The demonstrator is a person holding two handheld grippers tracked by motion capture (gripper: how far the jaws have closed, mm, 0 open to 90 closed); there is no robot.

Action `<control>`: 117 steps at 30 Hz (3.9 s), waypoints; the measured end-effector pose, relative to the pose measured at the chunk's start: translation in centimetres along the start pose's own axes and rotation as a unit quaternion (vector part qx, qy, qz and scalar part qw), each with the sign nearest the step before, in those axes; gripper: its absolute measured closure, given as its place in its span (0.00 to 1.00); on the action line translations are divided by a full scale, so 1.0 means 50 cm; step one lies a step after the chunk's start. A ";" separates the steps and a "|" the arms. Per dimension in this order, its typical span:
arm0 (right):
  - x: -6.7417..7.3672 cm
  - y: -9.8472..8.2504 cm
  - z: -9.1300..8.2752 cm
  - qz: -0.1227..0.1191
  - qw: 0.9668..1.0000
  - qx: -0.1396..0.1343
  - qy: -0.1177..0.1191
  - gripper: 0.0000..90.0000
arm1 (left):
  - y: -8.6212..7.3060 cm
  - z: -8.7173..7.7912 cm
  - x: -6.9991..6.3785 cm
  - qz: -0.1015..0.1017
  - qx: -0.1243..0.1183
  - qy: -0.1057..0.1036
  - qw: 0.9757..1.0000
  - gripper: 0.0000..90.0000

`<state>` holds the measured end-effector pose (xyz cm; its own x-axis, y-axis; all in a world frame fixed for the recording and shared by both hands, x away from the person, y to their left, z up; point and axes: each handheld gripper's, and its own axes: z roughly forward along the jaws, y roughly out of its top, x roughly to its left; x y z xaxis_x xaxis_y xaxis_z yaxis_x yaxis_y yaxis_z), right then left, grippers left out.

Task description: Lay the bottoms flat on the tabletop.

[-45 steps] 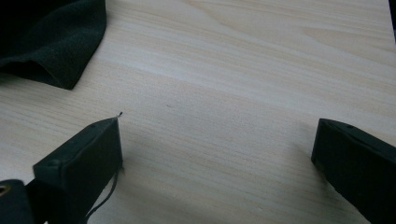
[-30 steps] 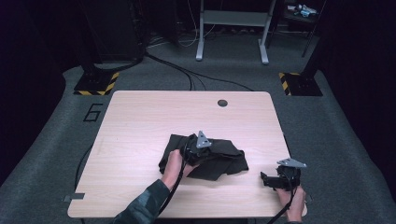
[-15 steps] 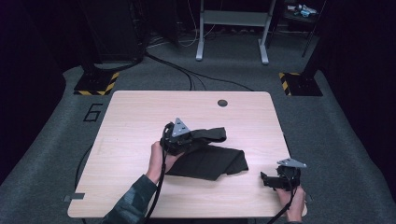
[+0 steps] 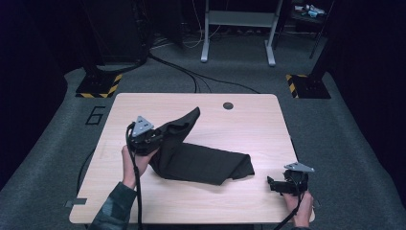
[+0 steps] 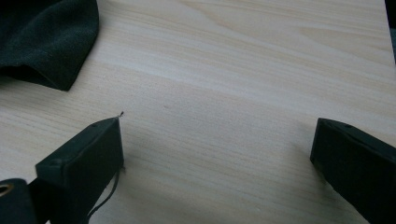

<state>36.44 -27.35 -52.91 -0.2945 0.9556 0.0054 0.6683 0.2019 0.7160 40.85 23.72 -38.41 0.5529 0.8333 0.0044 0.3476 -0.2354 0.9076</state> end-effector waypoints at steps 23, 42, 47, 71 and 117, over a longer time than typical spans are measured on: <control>-0.001 0.008 -0.001 0.009 1.000 0.017 0.002 0.02 | -0.235 -0.097 0.212 -0.189 0.084 0.112 0.972 0.27; 0.221 0.162 0.026 -0.053 0.993 -0.013 0.109 0.04 | -0.218 -0.090 0.237 -0.137 0.099 0.126 0.978 0.18; 0.277 0.190 0.060 -0.075 0.987 -0.011 0.138 0.05 | -0.222 -0.047 0.233 -0.131 0.120 0.122 0.976 0.16; 0.295 0.167 0.132 -0.109 0.985 0.047 0.128 0.05 | -0.288 0.023 0.167 -0.108 0.165 0.106 0.975 0.16; 0.146 0.103 -0.017 -0.030 0.993 -0.034 0.110 0.16 | -0.282 -0.073 0.072 -0.096 0.111 0.057 0.987 0.23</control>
<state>37.14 -19.51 -48.59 -0.4790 0.8712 0.1079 0.5999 0.2352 0.7647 35.17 31.88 -49.64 0.3764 0.9209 -0.1010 0.6031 -0.1607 0.7813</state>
